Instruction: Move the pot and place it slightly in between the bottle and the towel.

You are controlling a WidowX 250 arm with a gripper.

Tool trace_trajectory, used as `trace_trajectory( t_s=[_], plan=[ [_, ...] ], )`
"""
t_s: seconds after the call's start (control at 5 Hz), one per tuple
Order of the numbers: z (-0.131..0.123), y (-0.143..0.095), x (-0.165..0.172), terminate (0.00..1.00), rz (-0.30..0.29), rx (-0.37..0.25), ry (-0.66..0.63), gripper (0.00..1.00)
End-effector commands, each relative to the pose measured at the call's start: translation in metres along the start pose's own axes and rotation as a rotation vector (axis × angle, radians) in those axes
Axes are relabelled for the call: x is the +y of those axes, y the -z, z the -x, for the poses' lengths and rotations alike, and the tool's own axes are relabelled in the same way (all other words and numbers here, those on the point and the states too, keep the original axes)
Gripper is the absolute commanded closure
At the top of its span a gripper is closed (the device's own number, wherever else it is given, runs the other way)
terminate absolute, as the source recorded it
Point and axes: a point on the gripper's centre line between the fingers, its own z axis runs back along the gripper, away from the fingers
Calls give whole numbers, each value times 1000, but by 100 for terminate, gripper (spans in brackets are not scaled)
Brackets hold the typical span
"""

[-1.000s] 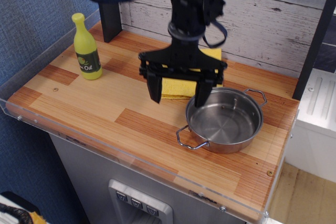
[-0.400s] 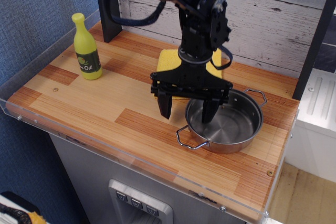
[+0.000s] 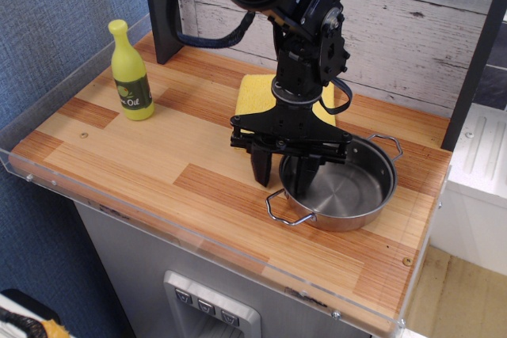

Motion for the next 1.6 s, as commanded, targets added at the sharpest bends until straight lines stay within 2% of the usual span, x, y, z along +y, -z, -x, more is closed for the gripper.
trace_trajectory(
  t_s=[0.0,0.2,0.4,0.6,0.8,1.0,1.4],
  plan=[
    [-5,-23,1,0,72,-6,12,100],
    [-5,-34,6,0,144,23,-5,100],
    [-4,-49,19,0,184,25,-54,100],
    [-2,-60,37,0,190,29,-110,100],
    [1,-67,64,0,94,16,-225,100],
    [3,-66,95,0,22,15,-349,100],
    [-2,-48,134,0,11,40,-497,100]
  ],
)
